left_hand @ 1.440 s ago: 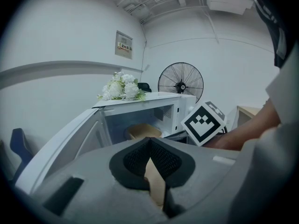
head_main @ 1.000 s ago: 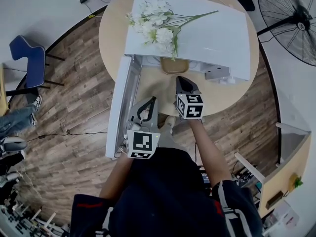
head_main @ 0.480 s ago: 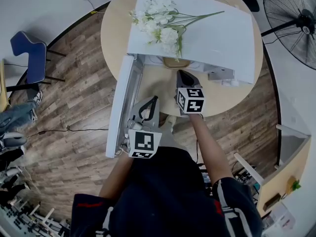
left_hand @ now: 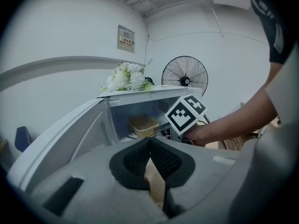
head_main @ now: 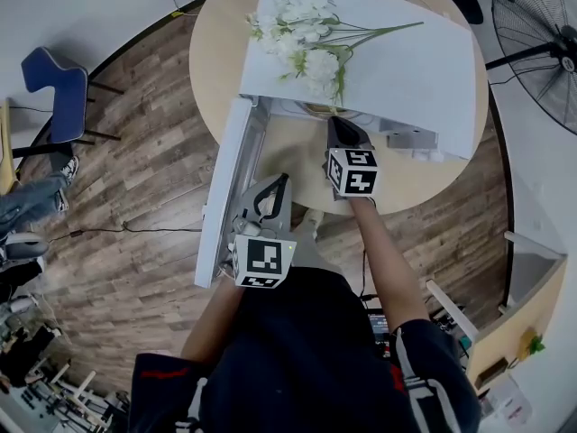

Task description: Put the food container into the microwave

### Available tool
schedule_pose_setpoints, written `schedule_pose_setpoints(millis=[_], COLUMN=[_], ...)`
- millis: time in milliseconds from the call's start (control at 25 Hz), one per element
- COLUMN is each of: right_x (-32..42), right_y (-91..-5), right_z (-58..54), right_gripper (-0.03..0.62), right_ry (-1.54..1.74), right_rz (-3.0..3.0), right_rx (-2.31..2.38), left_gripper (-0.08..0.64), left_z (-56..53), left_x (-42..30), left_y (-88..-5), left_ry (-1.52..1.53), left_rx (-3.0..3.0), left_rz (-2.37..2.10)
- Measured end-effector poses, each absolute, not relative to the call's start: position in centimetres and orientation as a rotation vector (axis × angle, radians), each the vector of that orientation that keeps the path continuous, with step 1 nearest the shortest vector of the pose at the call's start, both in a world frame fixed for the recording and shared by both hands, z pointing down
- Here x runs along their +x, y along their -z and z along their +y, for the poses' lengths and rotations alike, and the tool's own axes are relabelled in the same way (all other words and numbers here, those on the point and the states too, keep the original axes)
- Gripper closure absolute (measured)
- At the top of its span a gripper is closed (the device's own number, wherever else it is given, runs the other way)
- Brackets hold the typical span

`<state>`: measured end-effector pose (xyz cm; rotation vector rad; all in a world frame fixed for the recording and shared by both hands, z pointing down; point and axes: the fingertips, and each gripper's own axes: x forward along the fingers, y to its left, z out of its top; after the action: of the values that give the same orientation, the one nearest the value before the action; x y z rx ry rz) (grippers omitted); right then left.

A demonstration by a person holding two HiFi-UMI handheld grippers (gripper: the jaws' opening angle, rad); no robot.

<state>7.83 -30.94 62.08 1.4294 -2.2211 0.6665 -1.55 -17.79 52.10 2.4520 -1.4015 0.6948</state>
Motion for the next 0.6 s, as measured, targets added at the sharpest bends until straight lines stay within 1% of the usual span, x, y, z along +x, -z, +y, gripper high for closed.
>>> schedule_pose_setpoints(millis=[600], right_x=[7.4], right_y=[-61.1], right_z=[-30.1], right_gripper=[0.581], right_ry=[-0.728], right_rz=[-2.255], right_rx=[1.436], left_gripper=[0.545], left_z=[-17.8], left_x=[-1.8], left_y=[-51.9], left_ry=[-0.695], left_rx=[2.463], left_rz=[-1.392])
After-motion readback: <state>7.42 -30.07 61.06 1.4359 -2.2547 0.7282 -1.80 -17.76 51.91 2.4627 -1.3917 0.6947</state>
